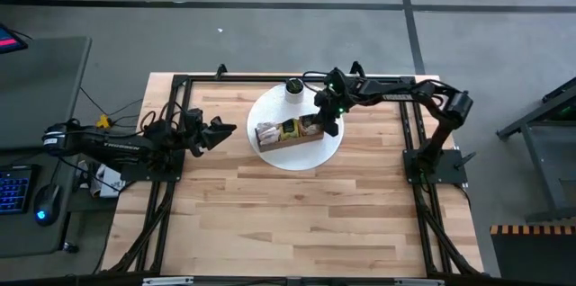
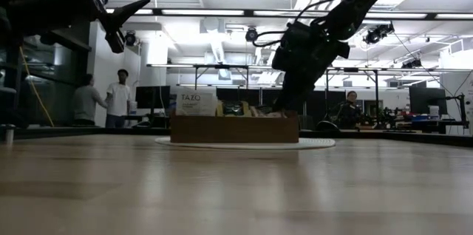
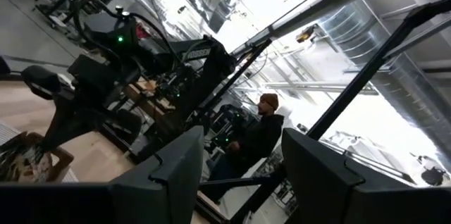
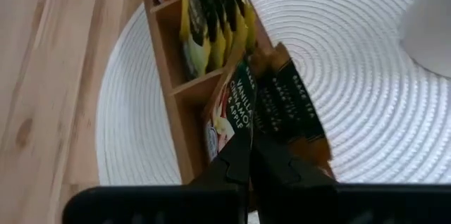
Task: Pick & Place Tea
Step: Put the brown tea bag into the right section of the wooden organizer, then return to Home Position
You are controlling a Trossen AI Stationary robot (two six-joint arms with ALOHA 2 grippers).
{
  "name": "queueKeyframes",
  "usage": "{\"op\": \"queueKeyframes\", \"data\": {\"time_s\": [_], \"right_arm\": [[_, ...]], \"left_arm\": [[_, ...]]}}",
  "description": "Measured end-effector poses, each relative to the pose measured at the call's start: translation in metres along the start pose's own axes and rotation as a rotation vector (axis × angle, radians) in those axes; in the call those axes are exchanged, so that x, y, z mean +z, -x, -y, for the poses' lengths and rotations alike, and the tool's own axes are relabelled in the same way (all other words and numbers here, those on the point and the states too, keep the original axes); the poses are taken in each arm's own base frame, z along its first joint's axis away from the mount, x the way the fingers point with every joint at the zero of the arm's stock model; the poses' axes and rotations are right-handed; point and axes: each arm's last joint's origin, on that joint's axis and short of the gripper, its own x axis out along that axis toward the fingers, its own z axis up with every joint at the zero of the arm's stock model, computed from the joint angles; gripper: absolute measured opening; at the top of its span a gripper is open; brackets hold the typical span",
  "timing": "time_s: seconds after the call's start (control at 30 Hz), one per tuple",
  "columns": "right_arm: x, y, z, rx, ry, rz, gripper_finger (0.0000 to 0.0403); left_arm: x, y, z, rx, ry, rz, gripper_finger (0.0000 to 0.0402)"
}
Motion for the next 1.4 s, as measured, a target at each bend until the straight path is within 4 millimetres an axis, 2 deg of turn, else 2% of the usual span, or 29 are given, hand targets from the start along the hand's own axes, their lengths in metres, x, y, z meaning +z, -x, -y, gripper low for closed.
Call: {"op": "queueKeyframes", "data": {"time_s": [0.5, 0.63, 0.77, 0.93, 1.07, 1.2, 1.4], "right_arm": [[0.000, -0.001, -0.001, 0.022, -0.067, 0.005, 0.0004], [0.000, 0.000, -0.003, 0.054, -0.095, 0.006, 0.0036], [0.004, 0.011, -0.006, 0.069, -0.134, 0.026, 0.0090], [0.012, 0.036, -0.020, 0.070, -0.192, 0.050, 0.0160], [0.019, 0.066, -0.036, 0.062, -0.228, 0.098, 0.0196], [0.026, 0.106, -0.058, 0.048, -0.220, 0.200, 0.0208], [0.024, 0.179, -0.103, -0.016, -0.028, 0.453, 0.0209]], "left_arm": [[-0.001, 0.000, 0.000, -0.011, 0.001, -0.023, 0.0191], [-0.001, 0.000, 0.000, -0.017, 0.000, -0.029, 0.0191], [-0.003, 0.000, -0.001, -0.013, -0.016, -0.052, 0.0191], [-0.007, 0.000, -0.005, 0.021, -0.038, -0.108, 0.0191], [-0.011, 0.001, -0.009, 0.052, -0.051, -0.160, 0.0191], [-0.011, 0.001, -0.009, 0.070, -0.062, -0.141, 0.0191], [-0.011, 0.001, -0.008, 0.047, -0.166, -0.145, 0.0191]]}}
